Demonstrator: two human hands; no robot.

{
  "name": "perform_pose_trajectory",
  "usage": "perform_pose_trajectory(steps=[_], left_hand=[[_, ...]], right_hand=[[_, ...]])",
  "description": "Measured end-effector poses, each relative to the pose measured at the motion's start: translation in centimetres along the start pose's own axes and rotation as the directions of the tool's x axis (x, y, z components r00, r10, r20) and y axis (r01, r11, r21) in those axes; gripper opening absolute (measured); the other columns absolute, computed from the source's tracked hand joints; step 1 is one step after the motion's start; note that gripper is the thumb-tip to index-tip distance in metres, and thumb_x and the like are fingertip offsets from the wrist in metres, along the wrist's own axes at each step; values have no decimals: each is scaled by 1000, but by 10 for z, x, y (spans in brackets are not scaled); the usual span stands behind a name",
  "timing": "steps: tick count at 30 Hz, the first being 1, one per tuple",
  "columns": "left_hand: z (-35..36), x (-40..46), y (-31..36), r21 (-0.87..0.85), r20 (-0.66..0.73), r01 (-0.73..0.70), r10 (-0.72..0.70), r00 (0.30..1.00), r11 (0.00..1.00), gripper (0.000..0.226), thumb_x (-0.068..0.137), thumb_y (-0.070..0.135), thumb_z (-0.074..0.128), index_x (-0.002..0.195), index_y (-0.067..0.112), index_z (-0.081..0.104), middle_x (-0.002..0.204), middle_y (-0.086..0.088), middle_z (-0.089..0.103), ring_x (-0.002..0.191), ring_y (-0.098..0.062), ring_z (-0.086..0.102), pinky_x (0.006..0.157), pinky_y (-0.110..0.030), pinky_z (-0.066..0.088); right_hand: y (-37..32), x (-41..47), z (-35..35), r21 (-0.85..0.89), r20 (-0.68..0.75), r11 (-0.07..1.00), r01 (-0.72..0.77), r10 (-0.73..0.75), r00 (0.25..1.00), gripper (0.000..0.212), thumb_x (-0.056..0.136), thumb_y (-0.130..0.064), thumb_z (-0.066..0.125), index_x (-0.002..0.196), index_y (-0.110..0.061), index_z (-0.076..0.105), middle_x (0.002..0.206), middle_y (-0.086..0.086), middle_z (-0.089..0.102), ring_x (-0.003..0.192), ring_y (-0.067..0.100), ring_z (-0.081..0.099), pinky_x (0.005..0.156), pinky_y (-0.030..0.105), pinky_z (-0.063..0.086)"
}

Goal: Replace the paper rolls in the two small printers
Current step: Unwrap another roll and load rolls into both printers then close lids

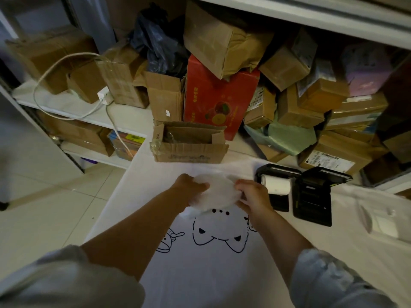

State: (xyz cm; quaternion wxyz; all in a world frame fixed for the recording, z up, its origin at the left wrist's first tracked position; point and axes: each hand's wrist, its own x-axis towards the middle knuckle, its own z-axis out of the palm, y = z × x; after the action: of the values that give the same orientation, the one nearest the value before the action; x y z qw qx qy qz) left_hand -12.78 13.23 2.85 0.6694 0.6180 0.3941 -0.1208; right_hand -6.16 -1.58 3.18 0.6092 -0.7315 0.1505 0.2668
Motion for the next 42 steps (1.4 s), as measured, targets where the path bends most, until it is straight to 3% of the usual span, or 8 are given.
perform_pose_trajectory(steps=[4,12,17,20,27,33,37,42], left_hand=[[5,4,6,124,-108,-66,79,991,990,23,97,23,49,98,6,64,79,-10,59,64,-22,54,61,-29,48],[-11,8,-7,-116,-78,125,-134,988,985,31,87,-4,46,117,-10,52,87,-20,57,74,-30,56,67,-39,52],[-11,3,1,-148,42,138,-133,990,979,22,89,7,51,109,-2,54,90,-19,54,77,-29,53,79,-38,48],[-15,4,5,-35,52,101,-99,994,994,12,79,0,59,92,0,59,102,-23,57,99,-36,56,95,-45,48],[-23,1,-4,39,98,-53,49,994,998,28,87,35,64,109,19,59,122,-6,55,108,-22,51,95,-37,42],[-26,-7,-22,297,133,70,-113,985,952,51,93,48,47,140,28,40,145,-8,39,127,-31,41,94,-43,39],[-19,-3,-18,-40,5,16,-16,1000,999,30,98,14,46,126,10,56,103,-8,56,80,-20,54,55,-25,50],[-9,4,-3,-34,-198,-43,36,980,999,21,96,11,47,109,2,62,101,-16,57,90,-30,55,74,-39,52]], right_hand=[[-4,-35,13,-491,166,562,665,-689,705,4,87,-18,63,86,-18,67,86,-6,62,79,10,60,70,12,46],[7,-23,35,-746,666,-273,608,-278,692,31,88,-4,52,115,-16,60,109,6,67,101,27,63,78,33,47],[8,-16,50,-686,669,-471,554,-109,735,35,89,-16,59,124,-15,55,115,4,62,109,24,60,86,33,47],[16,-16,59,-607,759,-429,669,-63,648,13,91,-12,51,93,-2,58,78,7,59,89,30,67,76,38,51],[25,-8,61,-658,669,-483,577,-24,743,44,93,-13,55,134,-4,44,135,9,48,117,29,55,93,38,47],[29,-2,46,-787,582,-332,520,-119,804,22,92,-22,54,109,-11,61,110,8,66,100,25,64,76,32,46],[22,-7,41,-802,565,25,597,-296,771,28,90,-31,54,114,-17,57,104,2,66,91,20,63,70,25,41],[21,-15,27,-555,355,673,489,-340,871,25,83,-28,66,106,-21,56,92,-4,63,74,9,58,62,19,48]])
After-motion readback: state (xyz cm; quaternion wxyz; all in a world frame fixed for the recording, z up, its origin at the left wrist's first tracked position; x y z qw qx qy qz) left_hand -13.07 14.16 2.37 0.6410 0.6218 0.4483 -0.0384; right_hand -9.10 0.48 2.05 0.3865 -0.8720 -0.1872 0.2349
